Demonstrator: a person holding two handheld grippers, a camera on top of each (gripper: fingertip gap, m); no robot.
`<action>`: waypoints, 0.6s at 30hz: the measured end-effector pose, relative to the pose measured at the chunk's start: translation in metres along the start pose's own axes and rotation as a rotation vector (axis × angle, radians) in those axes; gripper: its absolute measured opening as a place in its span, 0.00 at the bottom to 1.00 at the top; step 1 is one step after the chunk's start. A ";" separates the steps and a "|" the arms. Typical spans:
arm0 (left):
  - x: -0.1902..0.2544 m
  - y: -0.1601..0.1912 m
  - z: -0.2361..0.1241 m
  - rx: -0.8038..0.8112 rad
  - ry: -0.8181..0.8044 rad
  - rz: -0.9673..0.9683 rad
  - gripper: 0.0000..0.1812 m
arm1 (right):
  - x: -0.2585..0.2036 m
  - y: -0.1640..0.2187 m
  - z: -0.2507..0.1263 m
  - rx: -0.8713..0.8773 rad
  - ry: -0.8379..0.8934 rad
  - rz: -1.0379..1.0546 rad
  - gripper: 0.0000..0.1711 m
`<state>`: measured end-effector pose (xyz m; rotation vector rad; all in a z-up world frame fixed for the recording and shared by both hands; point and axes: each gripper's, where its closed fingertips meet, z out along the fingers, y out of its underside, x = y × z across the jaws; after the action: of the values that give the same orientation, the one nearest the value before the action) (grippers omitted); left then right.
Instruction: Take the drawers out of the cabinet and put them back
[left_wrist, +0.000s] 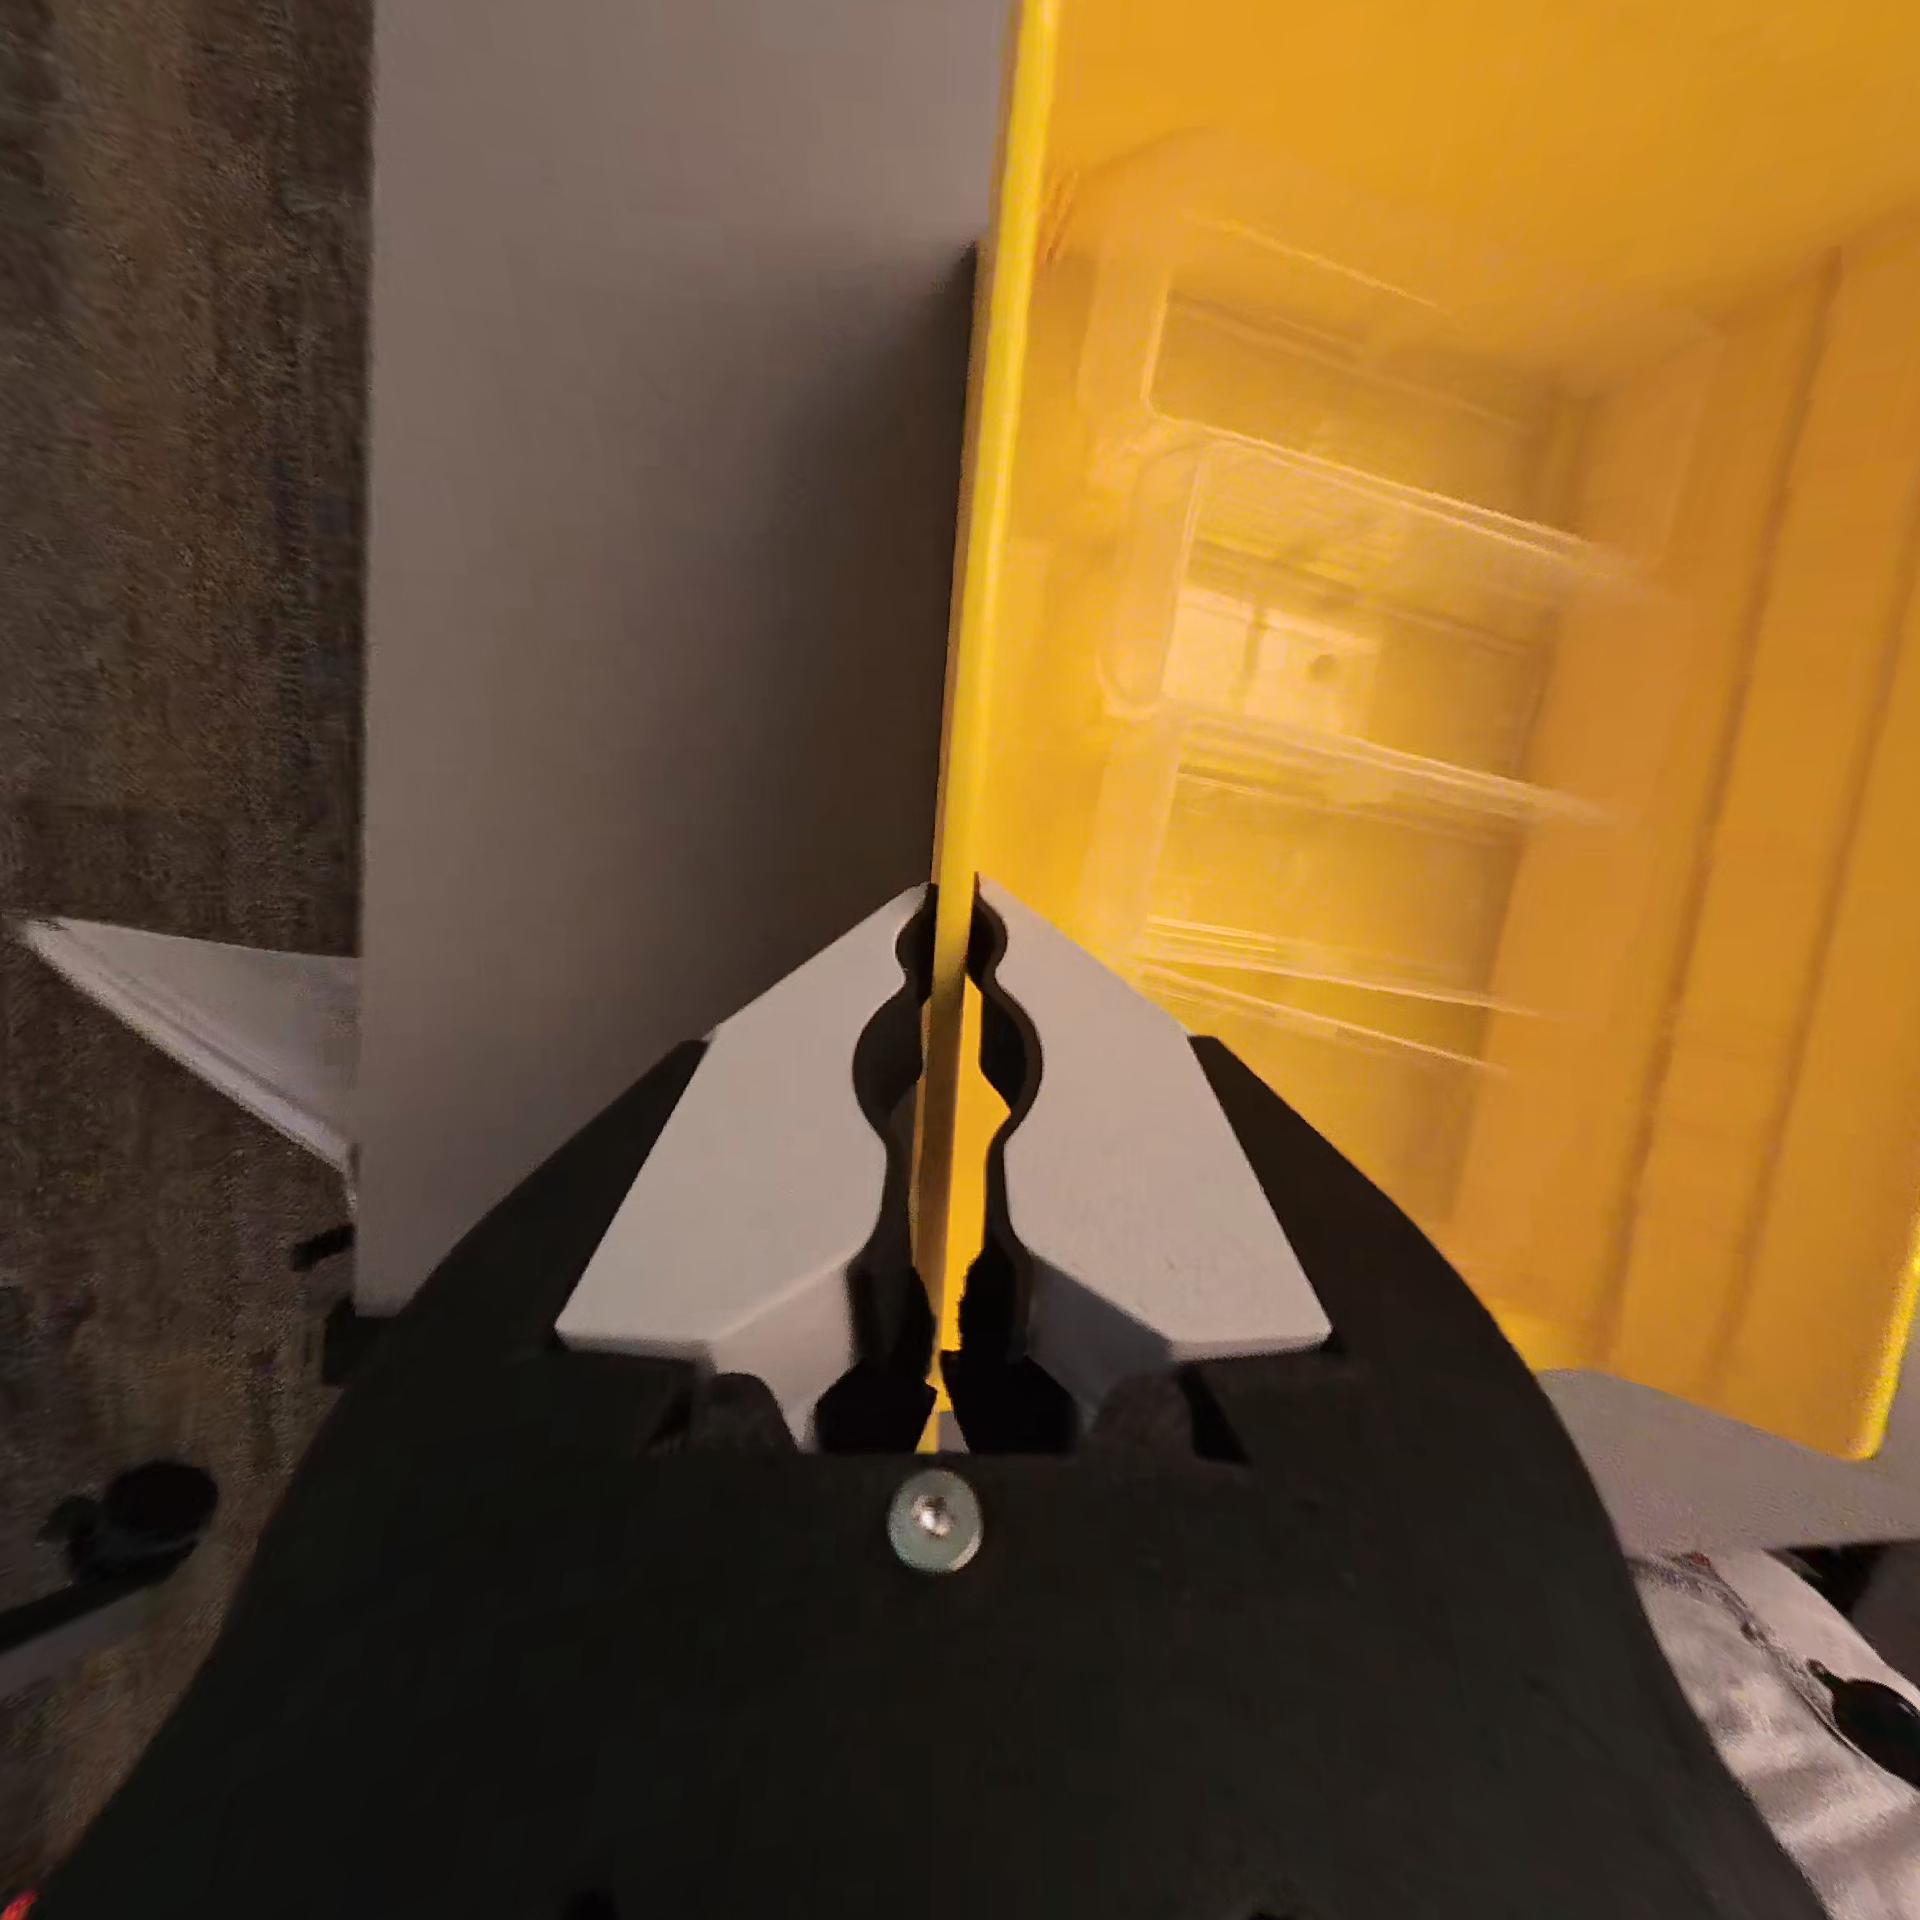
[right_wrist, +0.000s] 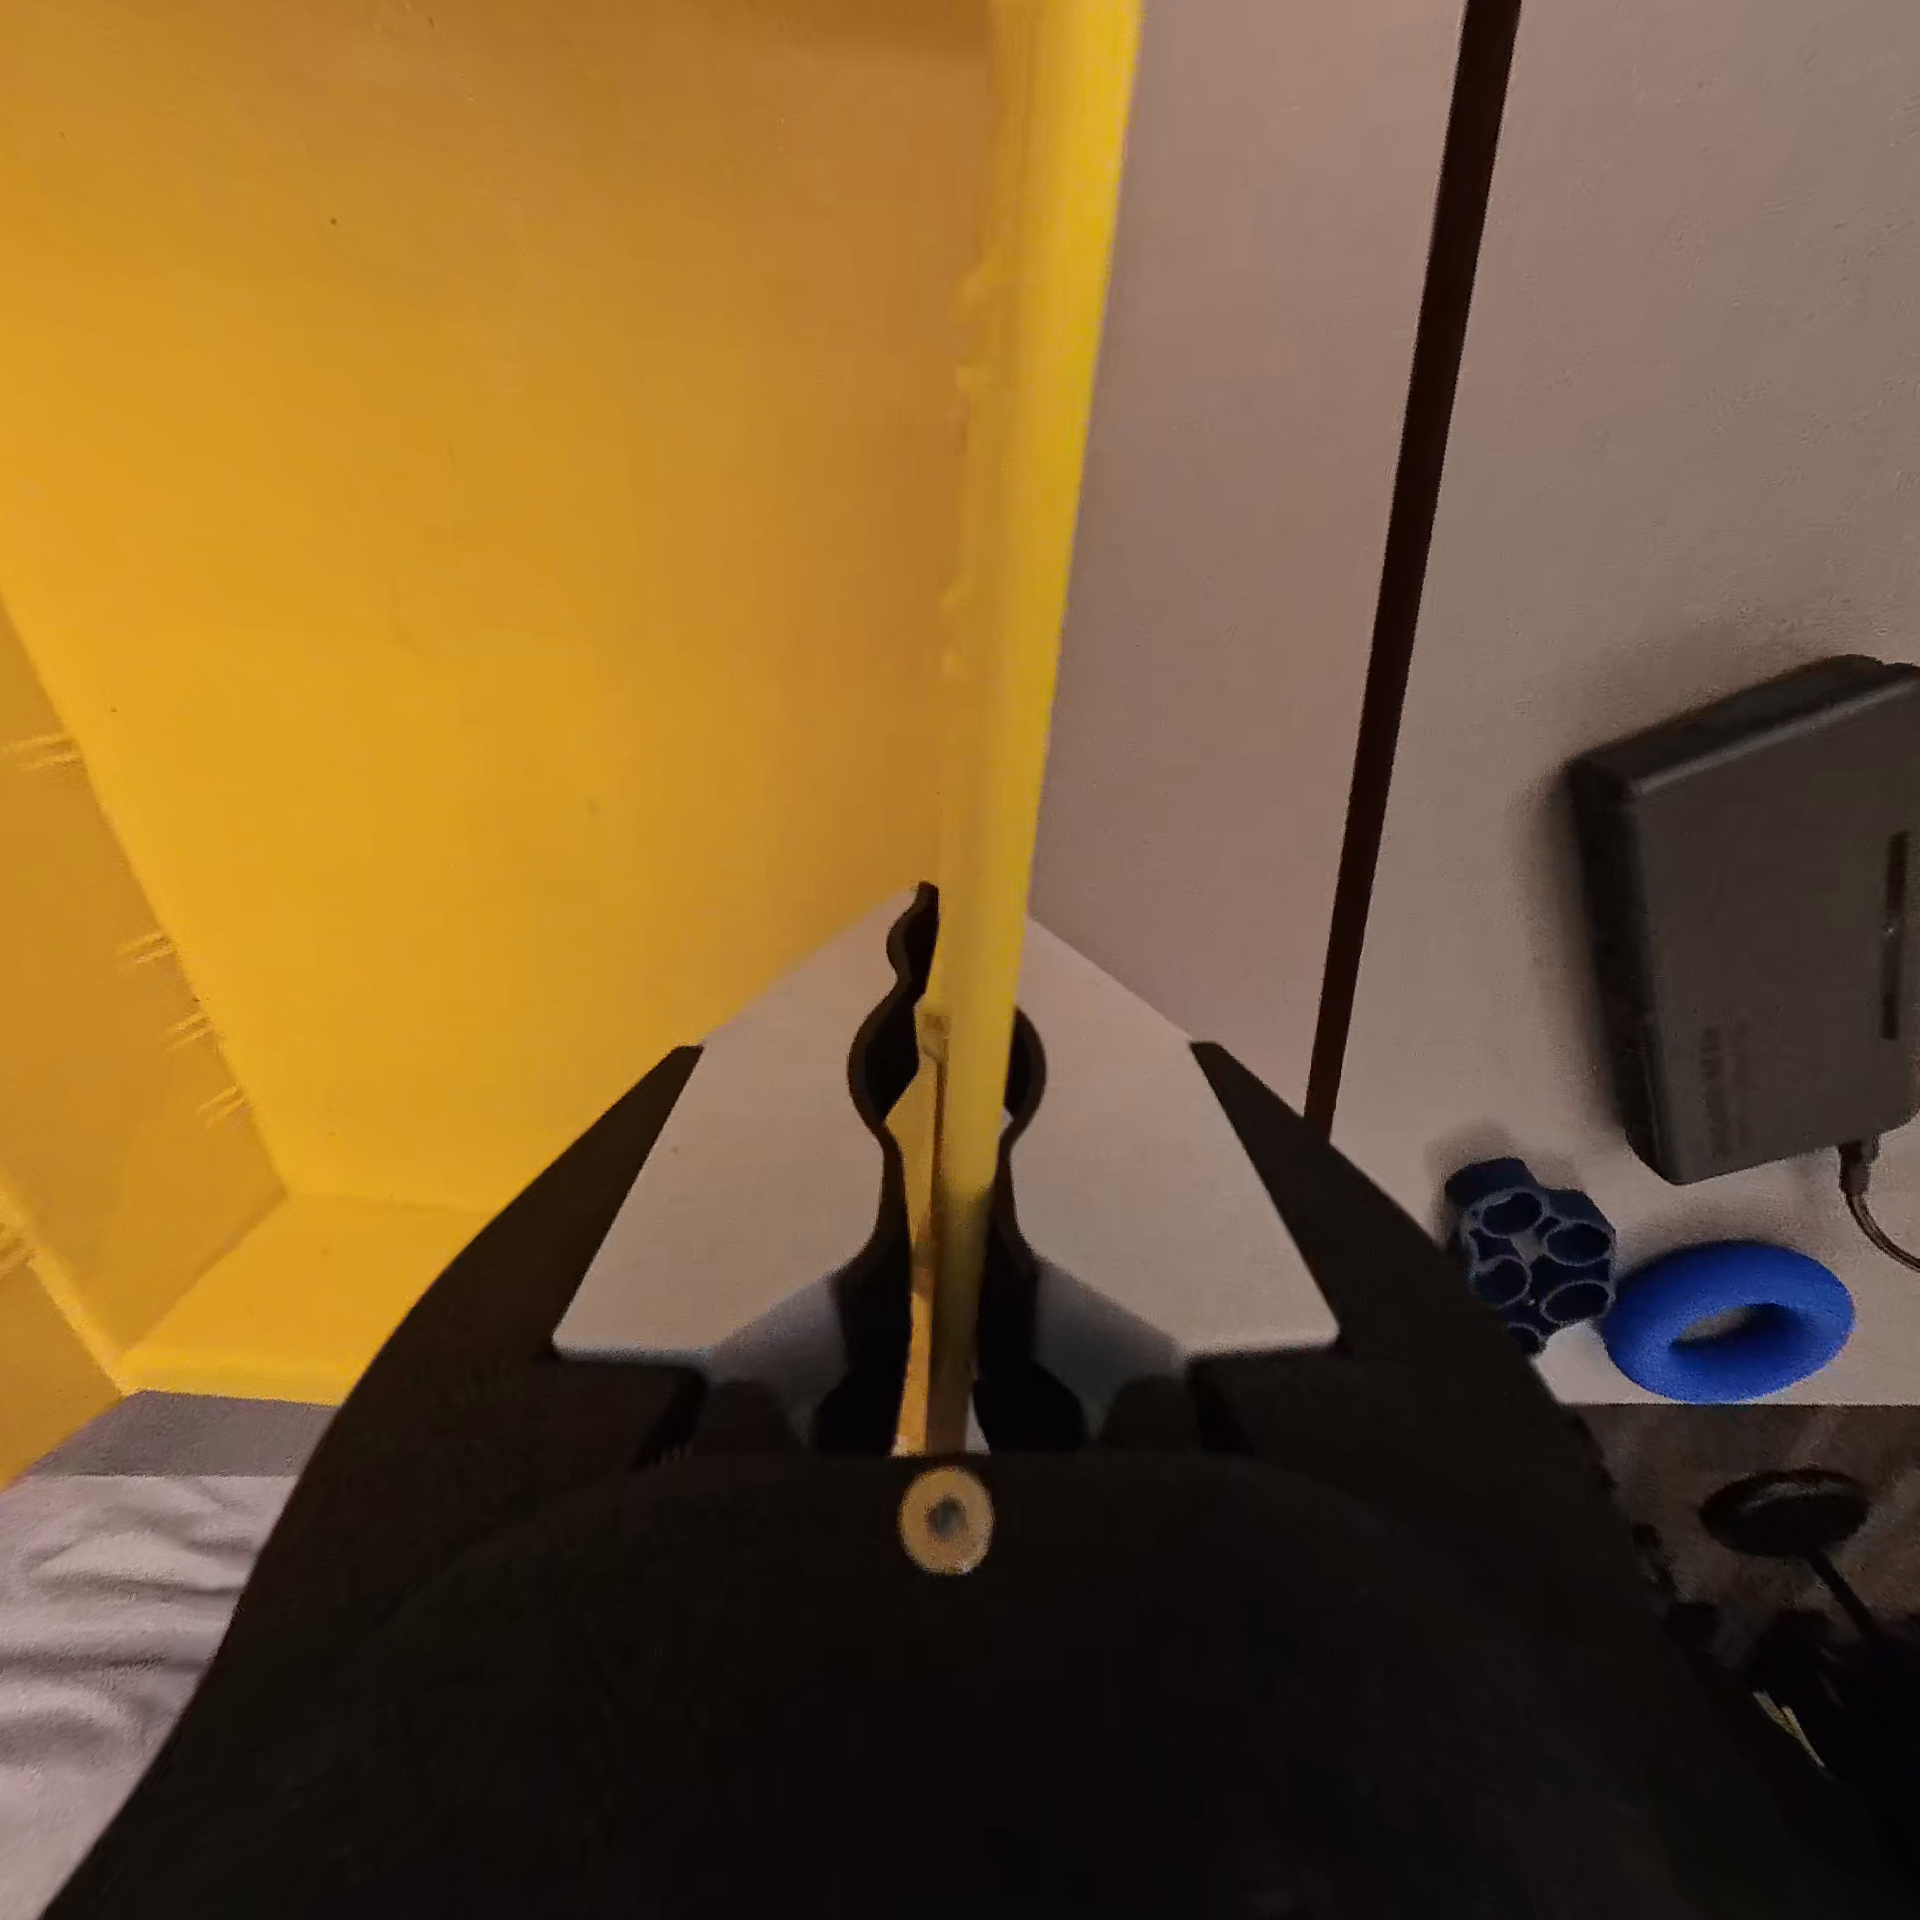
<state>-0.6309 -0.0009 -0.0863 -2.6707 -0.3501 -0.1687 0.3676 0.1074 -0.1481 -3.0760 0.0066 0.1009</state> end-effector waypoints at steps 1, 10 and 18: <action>-0.005 -0.004 0.001 -0.003 -0.012 -0.001 0.01 | -0.001 0.001 0.000 0.001 -0.001 -0.004 0.01; -0.027 -0.050 0.016 0.032 -0.010 -0.047 0.02 | 0.012 -0.020 0.001 -0.034 -0.021 0.036 0.01; -0.030 -0.069 0.023 0.060 -0.004 -0.086 0.02 | 0.012 -0.035 0.004 0.031 -0.014 0.037 0.02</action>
<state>-0.6768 0.0625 -0.0842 -2.5988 -0.4637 -0.1766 0.3792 0.1421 -0.1506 -3.0445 0.0637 0.1234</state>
